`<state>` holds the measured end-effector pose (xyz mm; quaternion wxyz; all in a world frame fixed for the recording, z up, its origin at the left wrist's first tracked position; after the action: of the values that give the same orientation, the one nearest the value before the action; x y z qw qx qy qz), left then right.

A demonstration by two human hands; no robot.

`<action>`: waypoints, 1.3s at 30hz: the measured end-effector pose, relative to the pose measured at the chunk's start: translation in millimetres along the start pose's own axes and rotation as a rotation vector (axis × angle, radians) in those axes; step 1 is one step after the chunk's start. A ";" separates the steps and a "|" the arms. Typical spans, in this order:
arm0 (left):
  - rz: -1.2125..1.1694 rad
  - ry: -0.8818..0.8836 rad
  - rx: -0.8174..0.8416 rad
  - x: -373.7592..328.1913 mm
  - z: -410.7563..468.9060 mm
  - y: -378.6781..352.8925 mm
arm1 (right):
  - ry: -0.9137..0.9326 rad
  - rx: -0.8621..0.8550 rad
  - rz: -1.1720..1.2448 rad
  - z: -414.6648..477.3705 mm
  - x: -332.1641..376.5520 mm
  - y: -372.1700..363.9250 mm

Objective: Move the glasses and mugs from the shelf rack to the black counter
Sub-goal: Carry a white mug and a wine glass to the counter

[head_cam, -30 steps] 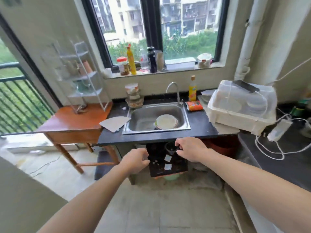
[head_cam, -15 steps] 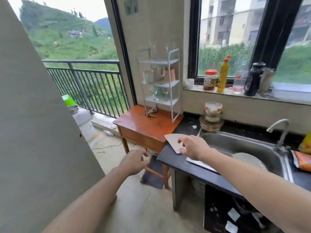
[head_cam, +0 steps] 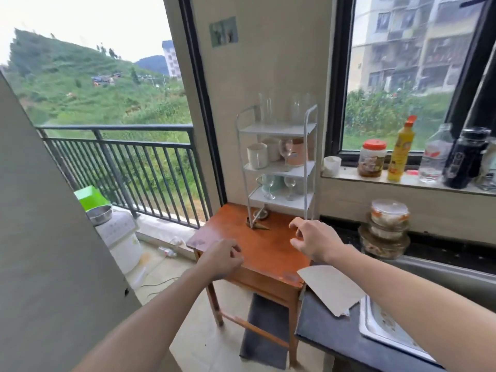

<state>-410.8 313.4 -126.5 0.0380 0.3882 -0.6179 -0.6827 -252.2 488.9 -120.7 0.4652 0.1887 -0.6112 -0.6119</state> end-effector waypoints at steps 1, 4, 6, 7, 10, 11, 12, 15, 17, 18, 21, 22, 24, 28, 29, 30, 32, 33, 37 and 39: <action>-0.011 -0.013 0.002 -0.1 15.5 4.8 | -0.012 -0.012 0.000 11.2 -1.4 2.8; -0.027 -0.066 0.006 -2.5 61.3 12.4 | -0.061 -0.053 0.024 49.1 -10.4 11.6; -0.032 -0.094 0.006 -3.6 92.5 15.6 | -0.093 -0.074 0.055 77.3 -18.0 14.1; -0.037 -0.102 0.007 -4.8 108.6 16.6 | -0.104 -0.088 0.066 92.2 -22.3 14.3; -0.104 -0.105 -0.009 -8.7 159.1 18.5 | -0.143 -0.180 0.138 140.0 -37.4 13.9; -0.139 -0.096 -0.019 -9.1 176.7 20.0 | -0.158 -0.205 0.173 155.9 -42.5 12.4; -0.172 -0.086 -0.025 -10.2 194.1 22.2 | -0.174 -0.226 0.201 172.1 -47.3 11.0; -0.224 -0.080 -0.048 -13.0 248.9 30.0 | -0.239 -0.280 0.301 218.7 -63.5 5.7; -0.298 -0.062 -0.110 -15.5 272.8 39.8 | -0.273 -0.311 0.352 238.5 -70.3 4.4; -0.328 -0.049 -0.141 -16.4 284.0 42.8 | -0.292 -0.326 0.371 248.0 -73.9 3.8; -0.441 -0.001 -0.169 -15.0 328.7 46.3 | -0.371 -0.371 0.461 283.0 -88.0 -2.7; -0.476 0.008 -0.167 -15.4 341.1 46.4 | -0.405 -0.387 0.506 292.3 -92.4 -4.2; -0.531 0.004 -0.173 -17.7 365.8 47.1 | -0.470 -0.427 0.575 311.3 -102.0 -5.5; -0.610 -0.012 -0.169 -20.5 411.9 42.4 | -0.528 -0.487 0.696 344.2 -111.9 -8.8; -0.630 -0.012 -0.157 -20.1 421.6 39.2 | -0.507 -0.504 0.744 350.4 -111.3 -10.2; -0.663 -0.012 -0.140 -19.8 430.1 35.6 | -0.480 -0.528 0.781 356.1 -110.5 -11.0; -0.746 -0.013 -0.107 -20.7 443.1 30.1 | -0.453 -0.575 0.803 365.9 -109.3 -10.4; -0.778 -0.019 -0.093 -21.5 447.7 28.9 | -0.457 -0.597 0.805 370.4 -109.5 -10.1; -0.862 -0.057 -0.027 -23.2 458.5 25.7 | -0.502 -0.668 0.801 383.9 -111.7 -15.0; -0.885 -0.067 -0.001 -24.4 461.1 24.6 | -0.514 -0.678 0.806 385.2 -111.4 -19.1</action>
<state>-670.4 696.0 -123.3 -0.2778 0.5932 -0.3927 -0.6456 -511.4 795.0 -106.0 0.5326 -0.3723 -0.4980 -0.5743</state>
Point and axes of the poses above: each hand's wrist, its own z-axis towards the middle knuckle, its own y-axis out of the back of the hand, x = y × z, the point moved 5 cm from there along z, towards the middle knuckle, and after that the axes turned 1 degree about y, right-handed, at the moved point
